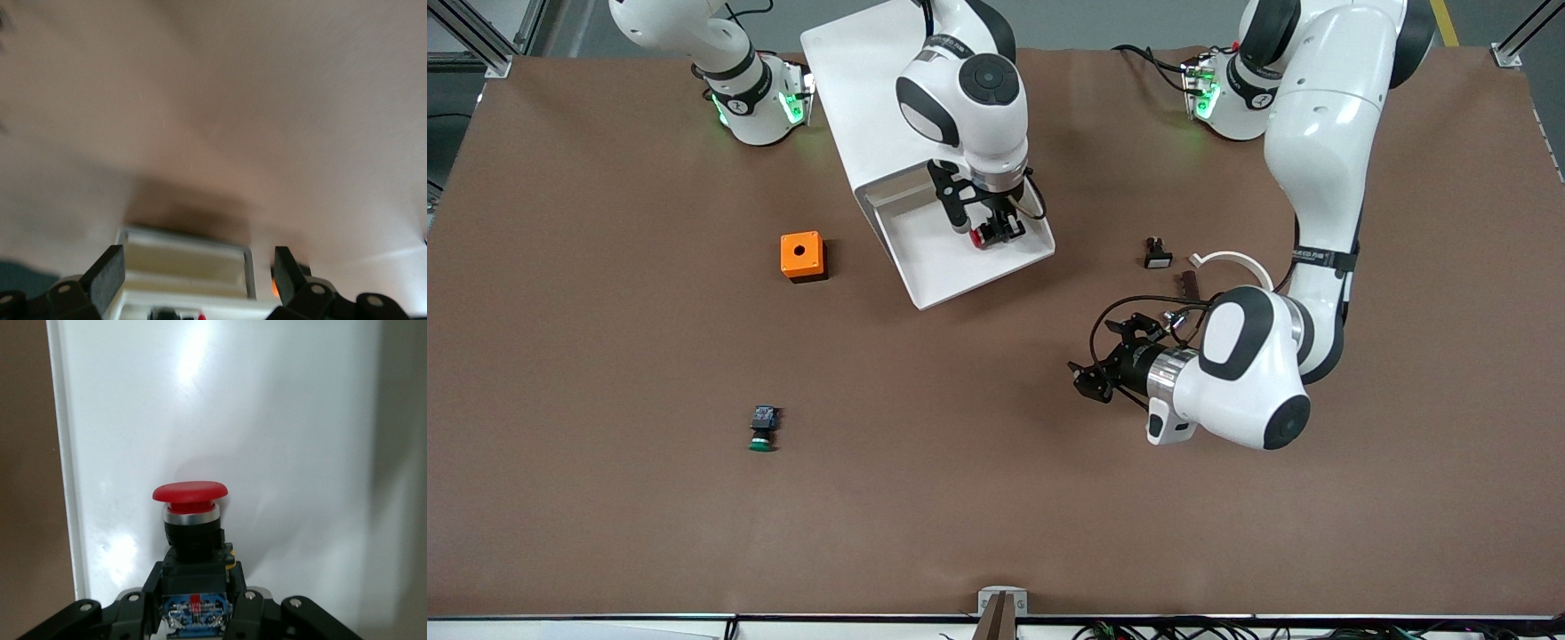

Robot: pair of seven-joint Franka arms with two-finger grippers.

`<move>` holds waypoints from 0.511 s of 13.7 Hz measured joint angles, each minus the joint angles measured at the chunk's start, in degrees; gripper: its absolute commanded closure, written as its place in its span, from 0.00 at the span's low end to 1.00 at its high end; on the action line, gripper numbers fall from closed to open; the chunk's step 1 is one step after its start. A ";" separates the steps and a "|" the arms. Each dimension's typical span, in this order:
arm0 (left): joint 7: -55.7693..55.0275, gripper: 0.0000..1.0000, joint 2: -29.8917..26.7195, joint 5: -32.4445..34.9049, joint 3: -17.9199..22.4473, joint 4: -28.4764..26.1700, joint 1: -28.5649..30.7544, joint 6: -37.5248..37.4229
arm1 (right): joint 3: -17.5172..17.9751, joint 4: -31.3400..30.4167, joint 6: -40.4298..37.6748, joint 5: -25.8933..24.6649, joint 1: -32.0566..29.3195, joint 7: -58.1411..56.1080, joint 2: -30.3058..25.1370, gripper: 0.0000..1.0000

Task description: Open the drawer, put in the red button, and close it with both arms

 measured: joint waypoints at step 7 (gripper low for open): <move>0.77 0.01 -3.83 16.83 0.01 -0.14 -4.52 9.05 | -0.04 0.43 0.13 -0.03 0.70 1.45 0.18 0.00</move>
